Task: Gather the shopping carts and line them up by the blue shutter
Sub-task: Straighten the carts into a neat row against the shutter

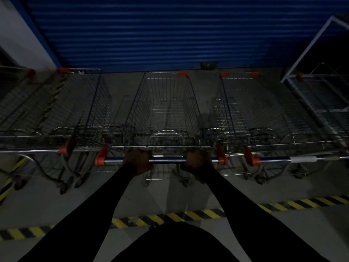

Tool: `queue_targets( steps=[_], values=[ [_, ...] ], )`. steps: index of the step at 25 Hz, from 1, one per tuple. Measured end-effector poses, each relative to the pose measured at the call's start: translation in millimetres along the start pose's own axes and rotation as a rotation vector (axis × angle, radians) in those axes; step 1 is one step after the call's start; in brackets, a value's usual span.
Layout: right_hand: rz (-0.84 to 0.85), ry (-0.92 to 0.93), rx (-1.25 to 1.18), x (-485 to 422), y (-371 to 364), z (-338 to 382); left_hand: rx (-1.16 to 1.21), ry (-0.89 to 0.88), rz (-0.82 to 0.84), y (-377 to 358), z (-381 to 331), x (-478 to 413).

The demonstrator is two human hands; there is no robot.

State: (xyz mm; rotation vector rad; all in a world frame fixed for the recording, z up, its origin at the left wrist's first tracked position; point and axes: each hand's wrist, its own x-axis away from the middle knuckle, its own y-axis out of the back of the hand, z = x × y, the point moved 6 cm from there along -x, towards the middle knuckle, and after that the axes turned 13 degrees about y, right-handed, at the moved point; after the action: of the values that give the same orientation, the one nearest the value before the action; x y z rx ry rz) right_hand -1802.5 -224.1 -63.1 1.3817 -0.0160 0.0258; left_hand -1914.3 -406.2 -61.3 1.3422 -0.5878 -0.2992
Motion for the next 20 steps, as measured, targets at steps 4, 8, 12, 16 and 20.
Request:
queue_targets(
  steps=[4,8,12,16,20],
  values=[
    [-0.100,-0.015,-0.007,-0.8,5.6,1.1,0.106,0.021,-0.082,3.9,5.4,7.9],
    [-0.265,-0.007,-0.005,-5.9,20.0,9.7,0.181,0.047,-0.166,9.2,13.2,16.1],
    [-0.116,0.032,-0.058,-18.1,13.0,21.0,0.200,0.062,-0.153,9.0,20.2,23.7],
    [0.050,0.044,-0.001,-17.2,-3.8,19.4,0.164,0.020,-0.068,-0.2,11.0,23.2],
    [0.112,-0.014,0.023,-14.2,-7.8,-9.7,0.125,0.030,-0.098,-1.5,-1.2,15.6]
  ],
)
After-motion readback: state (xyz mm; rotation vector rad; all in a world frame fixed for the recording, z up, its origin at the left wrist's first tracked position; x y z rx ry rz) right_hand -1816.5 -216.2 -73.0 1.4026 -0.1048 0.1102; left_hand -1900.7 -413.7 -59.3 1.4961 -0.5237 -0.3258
